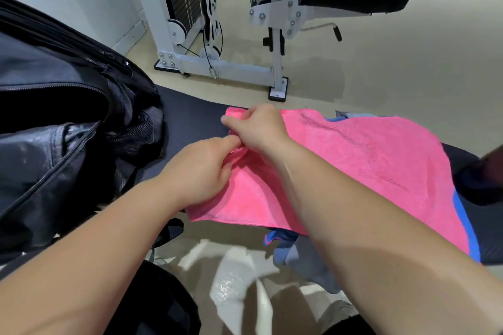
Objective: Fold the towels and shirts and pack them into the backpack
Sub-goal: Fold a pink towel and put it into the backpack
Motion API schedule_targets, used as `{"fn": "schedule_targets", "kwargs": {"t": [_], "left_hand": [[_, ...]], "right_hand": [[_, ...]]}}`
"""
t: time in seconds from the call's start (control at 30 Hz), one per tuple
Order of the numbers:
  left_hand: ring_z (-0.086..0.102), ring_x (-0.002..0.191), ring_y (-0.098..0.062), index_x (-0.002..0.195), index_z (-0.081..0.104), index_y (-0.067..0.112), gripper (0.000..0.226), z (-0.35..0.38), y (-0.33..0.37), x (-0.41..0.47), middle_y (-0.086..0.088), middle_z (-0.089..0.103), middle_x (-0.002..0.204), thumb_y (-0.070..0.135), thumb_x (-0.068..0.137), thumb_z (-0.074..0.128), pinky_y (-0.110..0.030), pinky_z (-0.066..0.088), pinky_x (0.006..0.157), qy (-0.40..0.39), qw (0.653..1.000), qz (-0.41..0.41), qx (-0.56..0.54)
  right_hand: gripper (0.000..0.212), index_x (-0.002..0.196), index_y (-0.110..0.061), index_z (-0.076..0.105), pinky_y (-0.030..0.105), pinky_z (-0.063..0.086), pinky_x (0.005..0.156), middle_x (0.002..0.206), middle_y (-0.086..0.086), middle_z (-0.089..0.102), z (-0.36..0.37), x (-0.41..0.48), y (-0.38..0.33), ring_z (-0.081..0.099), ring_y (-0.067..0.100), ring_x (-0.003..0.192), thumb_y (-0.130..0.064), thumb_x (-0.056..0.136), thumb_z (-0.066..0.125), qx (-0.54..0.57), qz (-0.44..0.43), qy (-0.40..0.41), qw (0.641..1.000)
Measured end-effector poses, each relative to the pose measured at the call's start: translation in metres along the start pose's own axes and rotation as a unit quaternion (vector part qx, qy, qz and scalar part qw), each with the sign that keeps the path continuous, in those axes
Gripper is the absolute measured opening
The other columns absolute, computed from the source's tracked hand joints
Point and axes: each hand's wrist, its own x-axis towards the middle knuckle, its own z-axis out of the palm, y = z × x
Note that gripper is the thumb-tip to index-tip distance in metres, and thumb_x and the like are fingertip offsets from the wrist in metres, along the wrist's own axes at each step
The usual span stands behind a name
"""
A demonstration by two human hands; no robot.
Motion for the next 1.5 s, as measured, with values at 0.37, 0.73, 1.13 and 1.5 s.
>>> {"fn": "schedule_targets", "kwargs": {"t": [0.37, 0.73, 1.13, 1.5], "left_hand": [[0.054, 0.073, -0.027, 0.073, 0.052, 0.022, 0.01, 0.0, -0.004, 0.001, 0.006, 0.057, 0.07, 0.025, 0.075, 0.061, -0.036, 0.046, 0.061, 0.014, 0.996, -0.07, 0.06], [0.056, 0.063, -0.009, 0.074, 0.065, 0.027, 0.01, -0.005, -0.01, -0.007, 0.012, 0.061, 0.062, 0.019, 0.07, 0.07, -0.032, 0.052, 0.064, -0.026, 0.997, -0.026, -0.066], [0.057, 0.069, -0.021, 0.067, 0.052, 0.021, 0.015, -0.05, -0.018, -0.021, 0.004, 0.058, 0.064, 0.025, 0.07, 0.066, -0.035, 0.045, 0.059, -0.003, 0.983, -0.178, 0.042], [0.042, 0.049, -0.015, 0.081, 0.072, 0.018, 0.016, -0.066, 0.004, -0.02, -0.006, 0.057, 0.053, 0.017, 0.065, 0.072, -0.029, 0.032, 0.058, -0.042, 0.899, -0.196, -0.39]], "right_hand": [[0.015, 0.069, -0.011, 0.063, 0.03, 0.041, 0.061, 0.071, 0.008, 0.064, -0.022, 0.003, 0.022, 0.062, 0.033, 0.074, -0.014, 0.083, 0.059, -0.133, -0.009, 0.068, 0.989], [0.023, 0.059, -0.013, 0.049, 0.029, 0.033, 0.051, 0.057, 0.004, 0.048, -0.007, -0.001, 0.022, 0.057, 0.033, 0.069, -0.013, 0.073, 0.066, -0.281, -0.074, -0.015, 0.957], [0.018, 0.074, -0.016, 0.052, 0.035, 0.042, 0.057, 0.062, 0.007, 0.05, -0.012, 0.039, -0.028, 0.049, 0.021, 0.054, -0.013, 0.091, 0.057, 0.268, 0.054, 0.006, 0.962], [0.019, 0.081, -0.017, 0.051, 0.035, 0.043, 0.063, 0.075, 0.009, 0.055, -0.007, 0.051, -0.034, 0.052, 0.023, 0.071, -0.018, 0.1, 0.052, 0.308, 0.068, -0.087, 0.945]]}}
